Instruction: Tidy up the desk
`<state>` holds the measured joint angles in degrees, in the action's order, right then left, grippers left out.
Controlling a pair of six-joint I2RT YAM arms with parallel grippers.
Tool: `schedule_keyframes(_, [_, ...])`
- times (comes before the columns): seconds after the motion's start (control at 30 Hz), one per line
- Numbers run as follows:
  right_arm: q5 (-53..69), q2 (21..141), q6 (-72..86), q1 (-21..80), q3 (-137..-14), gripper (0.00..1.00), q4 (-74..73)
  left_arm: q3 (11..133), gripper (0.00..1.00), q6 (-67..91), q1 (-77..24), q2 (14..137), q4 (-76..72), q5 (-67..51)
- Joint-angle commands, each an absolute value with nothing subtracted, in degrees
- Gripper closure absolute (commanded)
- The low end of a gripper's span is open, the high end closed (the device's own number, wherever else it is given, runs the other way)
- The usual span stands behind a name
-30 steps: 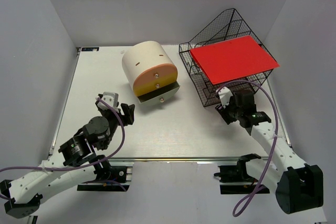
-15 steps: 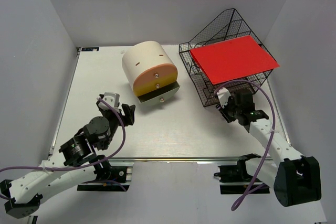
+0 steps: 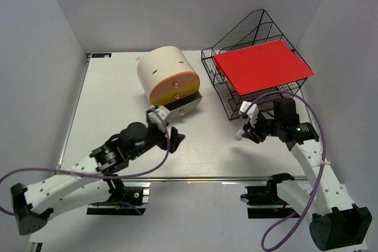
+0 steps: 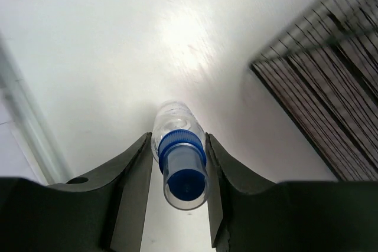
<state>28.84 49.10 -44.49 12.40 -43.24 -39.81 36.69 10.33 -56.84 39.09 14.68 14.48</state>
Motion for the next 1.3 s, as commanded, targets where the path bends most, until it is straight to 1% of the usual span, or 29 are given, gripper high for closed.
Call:
schedule_keyframes(0.0, [43.49, 50.88, -51.84, 12.74, -49.98, 0.9, -49.45, 40.59, 0.09, 12.12, -57.3, 46.13, 11.96, -2.4])
schedule_keyframes(0.07, [49.81, 53.43, -53.95, 12.74, -53.24, 0.93, -52.89, 40.61, 0.08, 11.08, -57.3, 47.02, 8.2, -7.1])
schedule_keyframes(0.1, [51.92, 54.31, -54.92, 12.66, -56.92, 0.94, -54.74, 39.56, 0.08, 9.94, -57.3, 46.67, 6.96, -12.6])
schedule_keyframes(0.13, [55.95, 55.71, -56.32, 12.48, -58.78, 0.94, -58.06, 38.59, 0.08, 8.37, -57.3, 46.06, 5.46, -15.01])
schedule_keyframes(0.2, [61.57, 57.21, -57.74, 12.74, -64.04, 0.95, -61.16, 34.03, 0.06, 5.37, -57.3, 43.34, 0.46, -19.58])
schedule_keyframes(0.3, [66.86, 60.37, -60.2, 12.83, -68.71, 0.95, -65.91, 30.33, 0.04, 3.96, -57.3, 41.92, -5.35, -21.43])
schedule_keyframes(0.4, [69.51, 61.61, -61.08, 13.53, -69.87, 0.95, -66.54, 29.71, 0.04, 3.43, -57.3, 43.93, -8.69, -24.77])
schedule_keyframes(0.7, [71.54, 62.23, -56.78, 18.18, -69.08, 0.96, -60.91, 35.85, 0.03, 4.83, -57.83, 56.41, -15.11, -26.98])
schedule_keyframes(1.0, [67.94, 59.85, -50.72, 22.5, -62.76, 0.96, -52.21, 40.25, 0.02, 5.89, -57.83, 62.05, -16.17, -24.26])
schedule_keyframes(1.1, [67.5, 59.77, -48.96, 24.17, -61.79, 0.96, -50.01, 41.83, 0.04, 5.98, -57.83, 63.89, -15.12, -24.52])
schedule_keyframes(1.27, [66.27, 59.94, -45.88, 26.8, -61.87, 0.96, -46.59, 43.15, 0.09, 6.42, -57.83, 65.74, -14.42, -23.82])
